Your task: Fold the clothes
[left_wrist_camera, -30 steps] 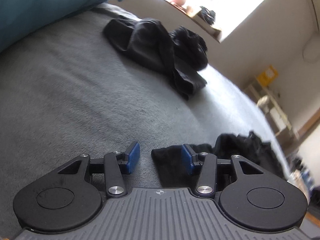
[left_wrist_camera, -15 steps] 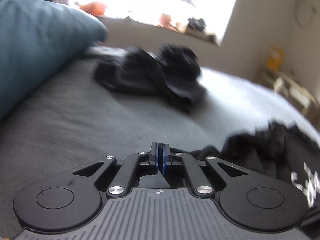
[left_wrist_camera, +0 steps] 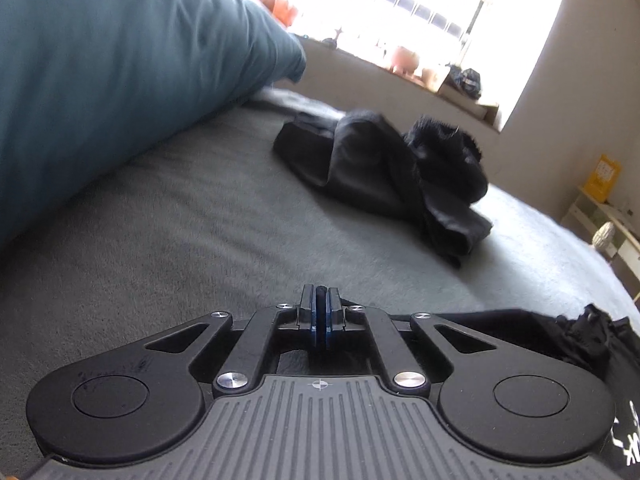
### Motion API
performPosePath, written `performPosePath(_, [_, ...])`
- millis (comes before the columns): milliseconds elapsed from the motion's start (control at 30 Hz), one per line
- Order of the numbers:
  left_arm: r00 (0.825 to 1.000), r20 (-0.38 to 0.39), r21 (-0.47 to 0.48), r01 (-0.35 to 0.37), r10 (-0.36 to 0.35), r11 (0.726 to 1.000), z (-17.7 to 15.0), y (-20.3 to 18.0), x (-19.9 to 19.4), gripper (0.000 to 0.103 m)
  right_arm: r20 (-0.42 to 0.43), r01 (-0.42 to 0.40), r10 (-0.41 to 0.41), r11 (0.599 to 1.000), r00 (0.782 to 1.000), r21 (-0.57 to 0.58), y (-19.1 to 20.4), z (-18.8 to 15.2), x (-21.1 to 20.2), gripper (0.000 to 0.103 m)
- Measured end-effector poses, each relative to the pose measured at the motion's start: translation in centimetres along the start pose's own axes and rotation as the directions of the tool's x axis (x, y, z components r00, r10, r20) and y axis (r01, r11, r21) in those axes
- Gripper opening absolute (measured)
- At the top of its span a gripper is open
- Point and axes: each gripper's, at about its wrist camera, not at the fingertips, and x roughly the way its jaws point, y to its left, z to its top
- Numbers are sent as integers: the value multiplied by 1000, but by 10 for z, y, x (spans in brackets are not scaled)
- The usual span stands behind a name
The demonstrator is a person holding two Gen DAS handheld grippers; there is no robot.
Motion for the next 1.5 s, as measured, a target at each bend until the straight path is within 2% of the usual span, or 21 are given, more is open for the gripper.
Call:
performPosePath(67, [1000, -11, -29, 11, -12, 1000, 0, 5, 3, 7, -36, -11, 10, 1000, 999, -26, 5, 0, 8, 6])
performPosePath(100, [1000, -13, -41, 17, -18, 999, 1, 7, 4, 7, -41, -16, 15, 999, 999, -34, 7, 1, 9, 12])
performPosePath(167, [999, -14, -67, 30, -31, 997, 3, 10, 4, 9, -38, -49, 47, 997, 998, -52, 12, 2, 5, 31])
performPosePath(200, [999, -16, -84, 36, -37, 996, 3, 12, 5, 10, -37, -67, 64, 996, 997, -64, 15, 2, 2, 44])
performPosePath(233, [999, -16, -101, 39, -41, 994, 4, 14, 4, 12, -37, -81, 78, 993, 996, -82, 19, 1, -2, 48])
performPosePath(267, [999, -14, -119, 41, -43, 992, 4, 15, 3, 13, -40, -94, 90, 990, 995, -102, 22, -1, -6, 48])
performPosePath(333, [1000, 11, -142, 29, -27, 990, 4, 18, -7, 22, -61, -126, 119, 984, 991, -122, 26, -5, -16, 48])
performPosePath(400, [999, 41, -153, 11, -5, 988, 4, 18, -19, 29, -100, -176, 166, 980, 981, -97, 20, -9, -31, 48])
performPosePath(467, [997, 71, -144, -10, 20, 990, 4, 17, -33, 30, -120, -201, 193, 978, 974, -57, 9, -11, -49, 48])
performPosePath(667, [989, 114, -1, 93, -92, 996, -2, -12, -63, 30, -8, -47, 48, 995, 999, 91, -66, 11, -118, 48])
performPosePath(767, [988, 34, 38, 147, -149, 988, -13, -25, -54, 30, 46, 27, -36, 983, 998, 181, -105, 25, -149, 48])
performPosePath(900, [990, -66, 44, 130, -127, 991, -34, -30, -37, 30, 128, 120, -179, 919, 975, 375, -164, 61, -164, 48])
performPosePath(1000, [991, -48, 28, 126, -125, 992, -41, -25, -37, 30, 103, 115, -199, 838, 975, 533, -203, 80, -154, 48])
performPosePath(1067, [992, -36, 32, 119, -118, 992, -43, -23, -38, 29, 65, 107, -183, 790, 981, 604, -224, 89, -140, 48])
performPosePath(1167, [994, -18, 59, 112, -111, 992, -49, -22, -39, 28, -3, 156, -200, 757, 980, 634, -237, 97, -118, 47])
performPosePath(1200, [994, -12, 65, 112, -111, 992, -51, -22, -39, 28, -12, 156, -192, 753, 981, 639, -241, 99, -112, 41])
performPosePath(1267, [993, -4, 60, 120, -120, 991, -53, -20, -38, 28, -27, 150, -174, 747, 984, 648, -249, 101, -100, 18])
performPosePath(1300, [992, -2, 48, 129, -129, 990, -53, -18, -38, 28, -22, 145, -173, 749, 985, 646, -250, 103, -96, 4])
performPosePath(1333, [990, 1, 28, 143, -143, 989, -53, -14, -37, 28, -8, 145, -183, 754, 983, 641, -251, 105, -93, 1])
performPosePath(1433, [983, 10, -45, 185, -185, 982, -54, -1, -36, 26, 63, 136, -222, 774, 973, 619, -253, 117, -91, 1])
performPosePath(1500, [980, 14, -72, 201, -200, 977, -54, 3, -36, 25, 110, 109, -227, 771, 968, 628, -258, 122, -85, 1])
